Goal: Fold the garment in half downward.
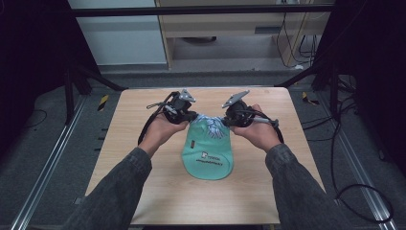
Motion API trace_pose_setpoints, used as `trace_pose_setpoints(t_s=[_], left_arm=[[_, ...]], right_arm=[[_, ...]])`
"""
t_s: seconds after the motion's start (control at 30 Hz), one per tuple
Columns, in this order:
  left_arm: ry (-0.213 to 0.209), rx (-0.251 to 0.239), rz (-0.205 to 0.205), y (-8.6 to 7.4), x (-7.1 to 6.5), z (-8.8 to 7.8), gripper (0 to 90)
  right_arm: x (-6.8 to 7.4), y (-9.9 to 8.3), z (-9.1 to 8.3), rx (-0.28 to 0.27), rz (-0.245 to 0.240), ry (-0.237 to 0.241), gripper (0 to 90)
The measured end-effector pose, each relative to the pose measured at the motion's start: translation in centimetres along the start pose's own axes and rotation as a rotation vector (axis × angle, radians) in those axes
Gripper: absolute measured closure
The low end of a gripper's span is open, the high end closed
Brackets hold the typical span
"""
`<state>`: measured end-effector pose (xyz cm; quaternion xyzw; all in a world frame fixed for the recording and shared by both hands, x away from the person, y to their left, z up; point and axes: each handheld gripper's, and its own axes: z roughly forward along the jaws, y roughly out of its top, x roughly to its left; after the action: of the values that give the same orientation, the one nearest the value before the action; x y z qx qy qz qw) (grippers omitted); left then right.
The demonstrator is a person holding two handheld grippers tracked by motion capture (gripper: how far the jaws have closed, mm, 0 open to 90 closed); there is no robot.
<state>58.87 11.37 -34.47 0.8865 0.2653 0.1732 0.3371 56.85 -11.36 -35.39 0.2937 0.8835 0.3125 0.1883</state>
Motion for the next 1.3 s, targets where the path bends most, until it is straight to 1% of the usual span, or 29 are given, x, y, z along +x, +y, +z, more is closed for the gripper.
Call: trace_pose_setpoints(t_s=[0.13, 0.17, 0.3, 0.47, 0.57, 0.7, 0.9, 0.97, 1.1, 1.23, 1.3], left_arm=[[0.010, 0.000, 0.003, 0.1, 0.4, -0.1, 87.0], [0.010, -0.002, -0.003, 0.1, 0.4, -0.1, 87.1], [0.012, 0.007, 0.002, -0.1, 0.7, 0.0, 87.1], [0.020, 0.000, -0.004, -0.3, 1.1, 0.1, 87.1], [0.023, -0.010, -0.010, -0.4, 1.5, 0.2, 87.0], [0.024, -0.012, -0.021, -0.5, 1.9, 0.7, 87.0], [0.027, 0.001, -0.002, -0.4, 1.7, 1.2, 86.9], [0.030, 0.000, -0.001, -0.2, 1.8, 1.2, 86.9], [0.042, -0.015, -0.006, 0.1, 2.0, 1.1, 86.8], [0.040, -0.010, 0.005, -0.1, 1.7, 1.2, 86.8], [0.039, -0.017, 0.011, -0.4, 1.5, 1.3, 86.7]], right_arm=[[-0.1, 0.4, 0.2, 0.003, -0.008, -0.004, 83.3], [-0.1, 0.5, 0.2, 0.004, -0.010, -0.005, 83.3], [-0.2, 0.9, 0.5, 0.013, -0.019, -0.009, 83.5], [-0.3, 1.4, 0.9, 0.025, -0.038, -0.015, 83.6], [-0.5, 1.8, 1.1, 0.023, -0.049, -0.020, 83.6], [-1.1, 2.2, 1.5, 0.024, -0.047, -0.026, 83.6], [-1.2, 2.1, 2.2, 0.038, -0.056, -0.039, 83.6], [-1.3, 2.1, 2.3, 0.040, -0.054, -0.040, 83.7], [-1.6, 2.3, 2.0, 0.023, -0.049, -0.055, 83.6], [-1.5, 2.1, 2.1, 0.026, -0.056, -0.057, 83.6], [-1.4, 1.7, 2.1, 0.020, -0.055, -0.054, 83.6]])
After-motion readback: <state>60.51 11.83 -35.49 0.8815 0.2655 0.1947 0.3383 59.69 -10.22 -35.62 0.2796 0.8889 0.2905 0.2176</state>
